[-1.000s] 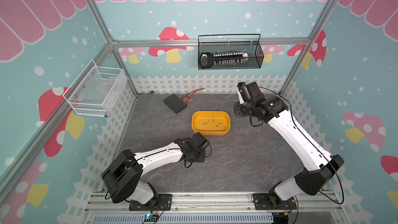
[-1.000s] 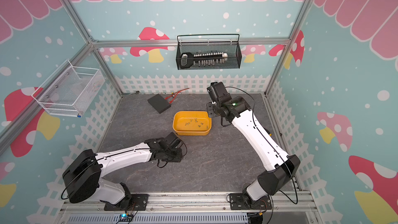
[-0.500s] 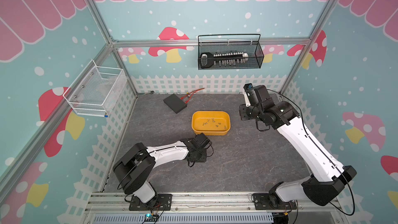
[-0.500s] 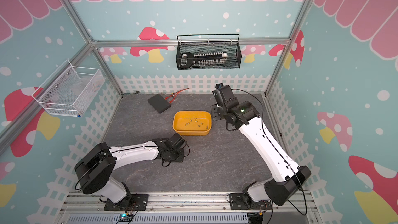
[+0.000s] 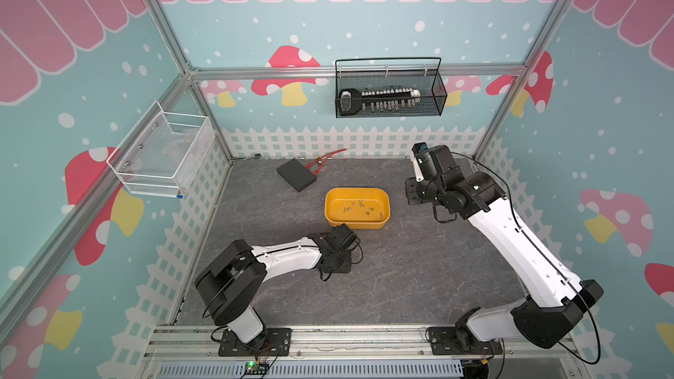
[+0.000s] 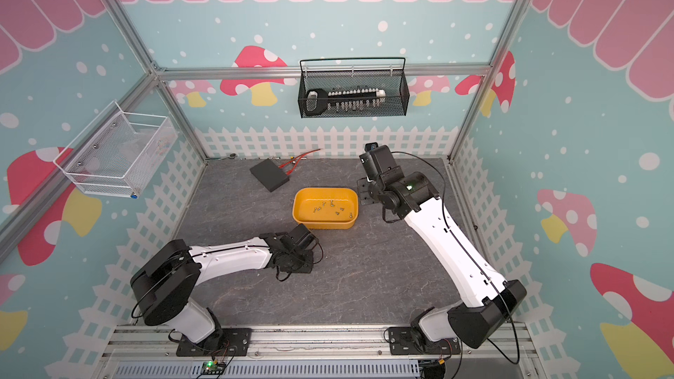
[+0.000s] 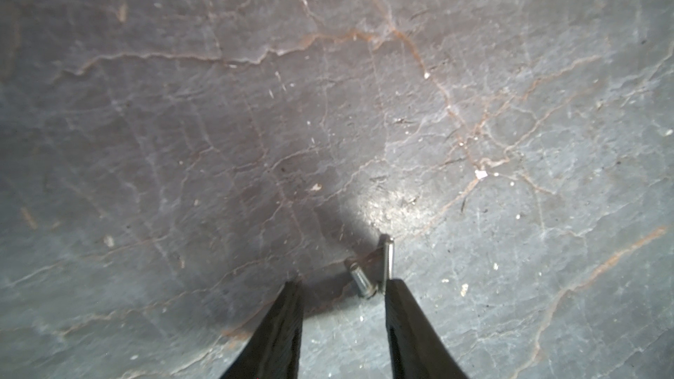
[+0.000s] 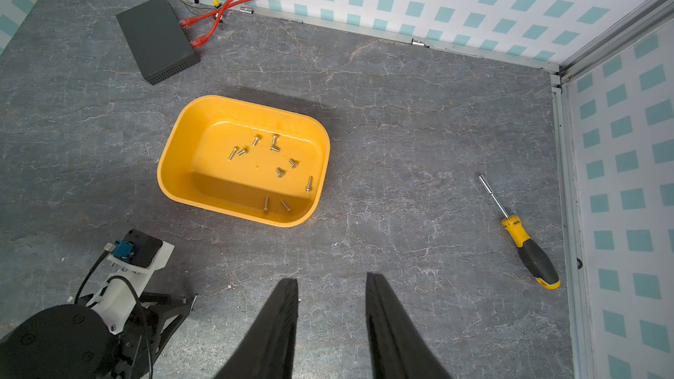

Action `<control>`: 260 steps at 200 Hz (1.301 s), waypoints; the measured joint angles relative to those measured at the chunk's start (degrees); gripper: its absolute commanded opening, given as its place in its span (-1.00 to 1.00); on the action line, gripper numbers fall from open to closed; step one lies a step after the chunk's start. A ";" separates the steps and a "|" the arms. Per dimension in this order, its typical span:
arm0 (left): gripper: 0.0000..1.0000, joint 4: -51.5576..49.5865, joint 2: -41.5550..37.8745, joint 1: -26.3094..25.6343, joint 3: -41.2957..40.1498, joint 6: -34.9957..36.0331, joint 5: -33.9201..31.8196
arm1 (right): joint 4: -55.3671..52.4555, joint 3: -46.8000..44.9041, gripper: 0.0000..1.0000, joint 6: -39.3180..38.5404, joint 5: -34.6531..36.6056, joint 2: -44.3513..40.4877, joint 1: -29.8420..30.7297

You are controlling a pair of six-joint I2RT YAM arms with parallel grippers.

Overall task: Put the screws on the desktop into the storage box
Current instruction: Pick up the screw from the center of the board.

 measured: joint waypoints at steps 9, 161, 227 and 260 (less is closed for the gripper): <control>-0.18 0.11 0.26 0.00 0.24 0.02 0.00 | 0.00 0.00 -0.25 0.00 0.00 0.00 0.00; -0.24 1.07 -2.73 2.32 -3.19 0.46 -0.85 | 0.00 0.00 -0.25 0.00 0.04 0.00 0.00; -0.24 0.83 -2.40 0.76 -2.82 0.44 -0.87 | 0.00 0.00 -0.25 0.02 0.02 0.00 0.00; -0.24 0.96 -1.81 -0.76 -2.29 0.39 -1.09 | 0.00 0.00 -0.25 0.02 0.04 0.00 0.00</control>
